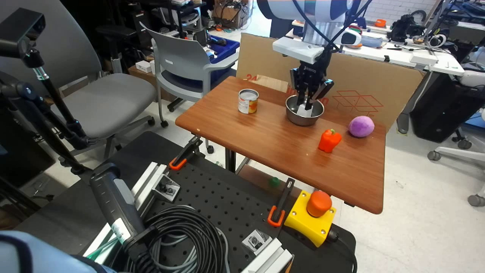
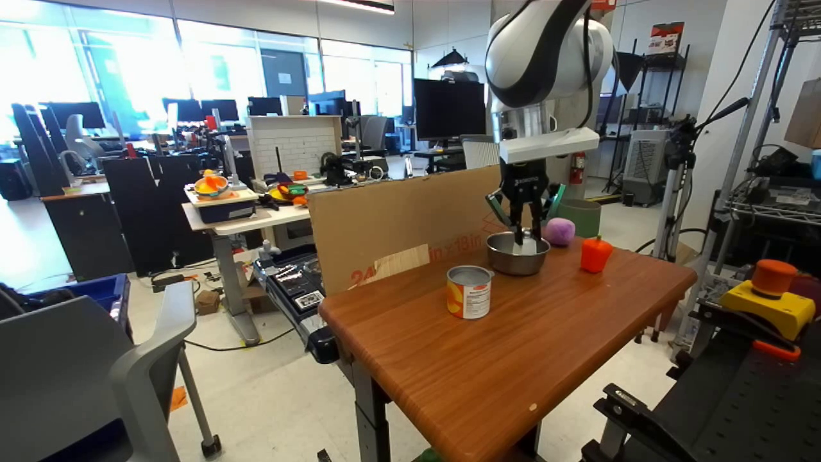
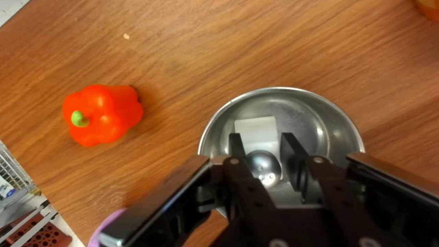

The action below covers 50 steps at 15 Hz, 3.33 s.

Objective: Take the salt cellar out of the silver pot

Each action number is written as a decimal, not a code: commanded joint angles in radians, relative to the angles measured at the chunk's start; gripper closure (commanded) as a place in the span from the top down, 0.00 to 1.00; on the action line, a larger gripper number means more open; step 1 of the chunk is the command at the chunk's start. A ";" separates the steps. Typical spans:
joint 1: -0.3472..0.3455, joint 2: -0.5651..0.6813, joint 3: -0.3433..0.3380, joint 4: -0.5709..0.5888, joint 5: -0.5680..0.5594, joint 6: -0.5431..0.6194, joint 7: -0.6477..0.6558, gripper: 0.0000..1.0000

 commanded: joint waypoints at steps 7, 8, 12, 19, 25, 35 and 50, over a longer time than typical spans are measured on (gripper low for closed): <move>0.070 -0.158 -0.008 -0.111 -0.031 0.041 -0.081 0.08; 0.077 -0.204 -0.006 -0.151 -0.040 0.049 -0.093 0.08; 0.075 -0.404 0.016 -0.353 -0.075 0.161 -0.167 0.08; 0.032 -0.646 0.094 -0.645 0.103 0.113 -0.448 0.08; 0.033 -0.600 0.108 -0.741 0.032 0.130 -0.433 0.08; 0.048 -0.383 0.064 -0.692 -0.180 0.252 -0.252 0.08; 0.058 -0.392 0.058 -0.525 -0.155 0.039 -0.285 1.00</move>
